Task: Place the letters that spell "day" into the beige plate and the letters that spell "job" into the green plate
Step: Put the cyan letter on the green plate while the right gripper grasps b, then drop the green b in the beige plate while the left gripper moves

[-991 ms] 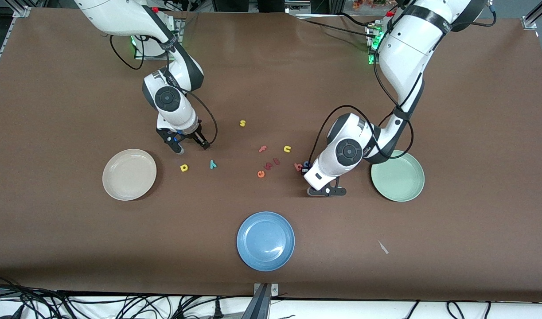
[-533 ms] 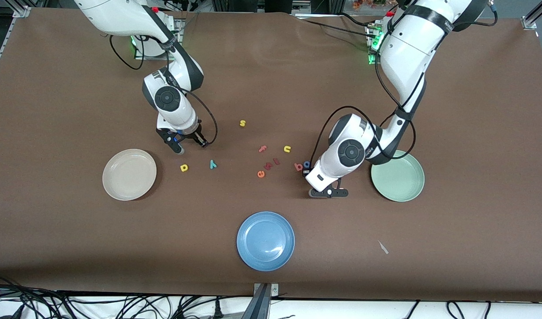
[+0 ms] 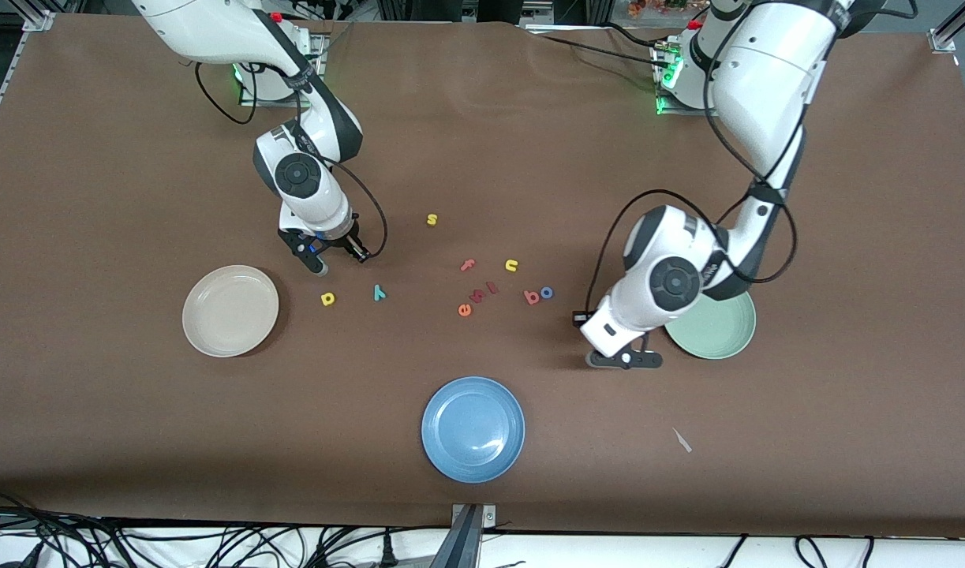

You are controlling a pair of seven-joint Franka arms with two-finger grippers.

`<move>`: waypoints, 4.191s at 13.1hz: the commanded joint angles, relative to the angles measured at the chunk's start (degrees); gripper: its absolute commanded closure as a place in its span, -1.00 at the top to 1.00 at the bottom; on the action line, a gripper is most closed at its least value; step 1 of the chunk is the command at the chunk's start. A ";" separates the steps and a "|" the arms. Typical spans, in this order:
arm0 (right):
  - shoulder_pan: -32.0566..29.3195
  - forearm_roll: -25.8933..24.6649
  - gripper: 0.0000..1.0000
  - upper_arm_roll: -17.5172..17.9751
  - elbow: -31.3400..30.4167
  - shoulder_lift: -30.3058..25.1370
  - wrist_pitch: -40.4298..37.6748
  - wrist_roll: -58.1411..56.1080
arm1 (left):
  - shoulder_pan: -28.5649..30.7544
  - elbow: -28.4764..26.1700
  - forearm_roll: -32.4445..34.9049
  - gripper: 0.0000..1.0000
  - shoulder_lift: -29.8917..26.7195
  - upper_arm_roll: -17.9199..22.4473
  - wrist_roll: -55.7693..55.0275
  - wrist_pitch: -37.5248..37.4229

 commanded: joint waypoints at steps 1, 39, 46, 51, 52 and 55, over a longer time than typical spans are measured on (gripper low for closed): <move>0.29 -1.29 -0.29 -0.44 -0.64 0.12 0.72 0.90 | 4.08 -0.83 0.83 -1.00 -3.79 0.34 9.44 -6.21; -5.93 2.31 -0.74 -15.39 16.04 -2.53 -22.48 -66.66 | 9.91 -14.28 5.94 1.00 -9.70 -17.67 24.94 1.59; -11.04 5.65 -0.65 -15.30 20.01 3.72 -21.96 -74.43 | 4.37 -14.72 15.03 1.00 -1.08 -17.24 24.59 11.43; -10.70 8.99 0.99 -14.95 21.24 3.82 -22.74 -74.60 | 4.19 -14.55 22.63 1.00 -0.11 -17.23 18.35 12.67; -10.00 8.99 0.99 -14.34 21.33 3.03 -24.31 -74.34 | 4.01 -14.29 22.63 1.00 0.06 -17.23 18.44 12.67; -9.90 8.81 0.99 -12.23 25.44 2.67 -32.65 -75.56 | 4.53 -13.67 22.37 0.49 1.73 -17.32 18.96 13.02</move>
